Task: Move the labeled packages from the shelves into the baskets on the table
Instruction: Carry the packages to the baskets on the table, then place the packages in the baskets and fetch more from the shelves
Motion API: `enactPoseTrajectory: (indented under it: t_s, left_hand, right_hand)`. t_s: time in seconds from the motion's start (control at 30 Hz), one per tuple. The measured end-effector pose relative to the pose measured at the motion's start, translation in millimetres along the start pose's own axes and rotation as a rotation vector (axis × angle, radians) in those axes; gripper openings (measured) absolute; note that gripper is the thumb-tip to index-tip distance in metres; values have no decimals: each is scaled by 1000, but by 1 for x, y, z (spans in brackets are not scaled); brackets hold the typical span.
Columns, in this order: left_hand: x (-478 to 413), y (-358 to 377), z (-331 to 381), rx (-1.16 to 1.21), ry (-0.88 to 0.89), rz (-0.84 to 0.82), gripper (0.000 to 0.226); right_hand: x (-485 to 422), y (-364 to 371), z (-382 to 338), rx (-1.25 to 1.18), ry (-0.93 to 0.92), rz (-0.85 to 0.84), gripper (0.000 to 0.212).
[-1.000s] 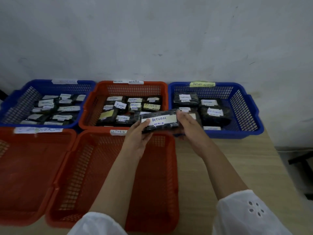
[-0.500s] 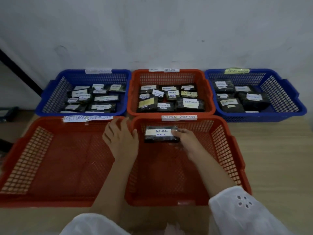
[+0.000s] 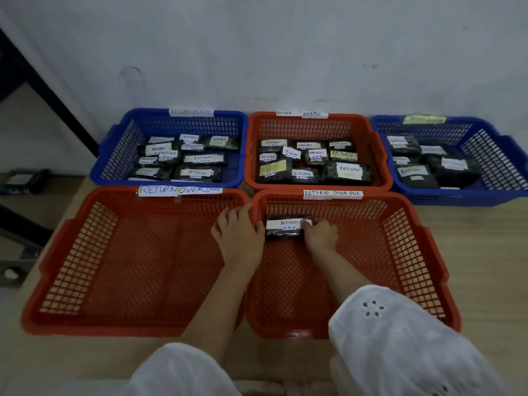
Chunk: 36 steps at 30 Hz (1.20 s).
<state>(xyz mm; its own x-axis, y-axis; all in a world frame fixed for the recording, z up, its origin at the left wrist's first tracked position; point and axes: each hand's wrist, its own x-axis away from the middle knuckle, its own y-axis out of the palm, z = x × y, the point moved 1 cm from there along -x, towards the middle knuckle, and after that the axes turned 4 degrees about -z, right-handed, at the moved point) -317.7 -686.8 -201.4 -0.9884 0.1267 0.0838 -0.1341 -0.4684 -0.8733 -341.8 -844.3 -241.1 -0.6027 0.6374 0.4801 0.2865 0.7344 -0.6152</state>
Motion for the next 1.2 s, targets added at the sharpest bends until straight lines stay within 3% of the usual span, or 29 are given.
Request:
enactPoseTrajectory:
  t_s: [0.23,0.47,0.67,0.87,1.2]
  left_hand:
    - [9,-10,-9,28,73,-58,49]
    - [49,-38,-30,58,205,0,47]
    - [114,-85,-79,273,432,-7,47]
    - [169,-141,-147,449,424,31,47]
    - [179,-251,-320,386,335,50,39]
  right_hand:
    - [24,-13,-3,153,-146,-39,52]
    - [103,-22,-7,28,-502,26,61]
    - [195,-7,-1,-186,-640,-38,66]
    - [284,44,-10,-283,-684,-164,61]
    - [391,185,-83,-197,-803,-238,50]
